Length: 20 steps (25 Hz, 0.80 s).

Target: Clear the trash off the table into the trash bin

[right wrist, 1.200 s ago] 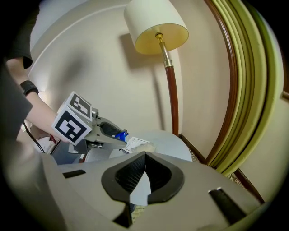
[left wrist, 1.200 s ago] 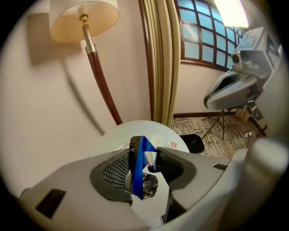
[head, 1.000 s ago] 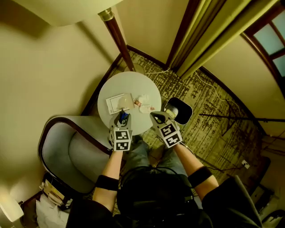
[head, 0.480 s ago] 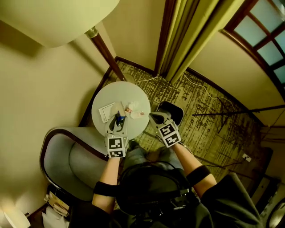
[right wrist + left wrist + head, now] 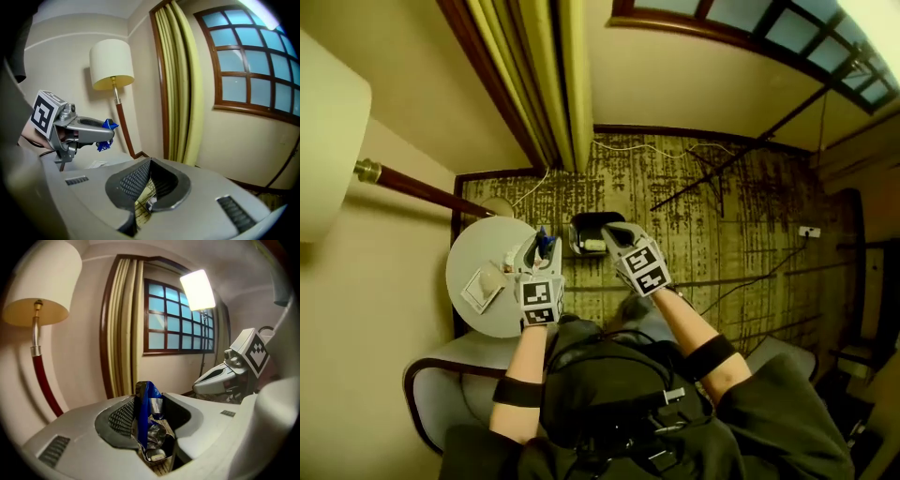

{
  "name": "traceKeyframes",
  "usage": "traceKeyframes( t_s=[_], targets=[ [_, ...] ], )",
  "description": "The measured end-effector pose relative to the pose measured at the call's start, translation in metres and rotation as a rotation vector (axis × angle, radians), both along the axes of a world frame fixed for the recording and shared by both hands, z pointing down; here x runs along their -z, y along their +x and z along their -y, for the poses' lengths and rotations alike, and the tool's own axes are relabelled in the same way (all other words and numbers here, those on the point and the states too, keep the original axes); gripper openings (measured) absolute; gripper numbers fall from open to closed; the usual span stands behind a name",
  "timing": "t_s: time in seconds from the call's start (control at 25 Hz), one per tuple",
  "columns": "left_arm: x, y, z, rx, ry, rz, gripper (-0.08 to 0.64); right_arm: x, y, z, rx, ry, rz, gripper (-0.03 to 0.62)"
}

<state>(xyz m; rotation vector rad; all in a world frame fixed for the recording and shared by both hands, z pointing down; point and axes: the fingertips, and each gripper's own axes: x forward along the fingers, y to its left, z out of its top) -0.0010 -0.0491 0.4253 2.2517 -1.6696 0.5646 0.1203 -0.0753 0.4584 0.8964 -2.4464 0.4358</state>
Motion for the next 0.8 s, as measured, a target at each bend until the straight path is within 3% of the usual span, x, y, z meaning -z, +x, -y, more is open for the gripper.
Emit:
traceKeyframes(
  t_s=[0.16, 0.4, 0.8],
  targets=[
    [-0.002, 0.054, 0.018, -0.111, 0.010, -0.017, 0.170, 0.002, 0.046, 0.006, -0.099, 0.025, -0.008, 0.002],
    [-0.034, 0.102, 0.028, -0.199, -0.032, -0.026, 0.170, -0.021, 0.073, 0.003, -0.131, -0.010, -0.033, 0.002],
    [-0.179, 0.144, 0.052, -0.245, -0.189, 0.021, 0.170, -0.148, 0.086, 0.017, -0.115, -0.124, -0.040, 0.002]
  ],
)
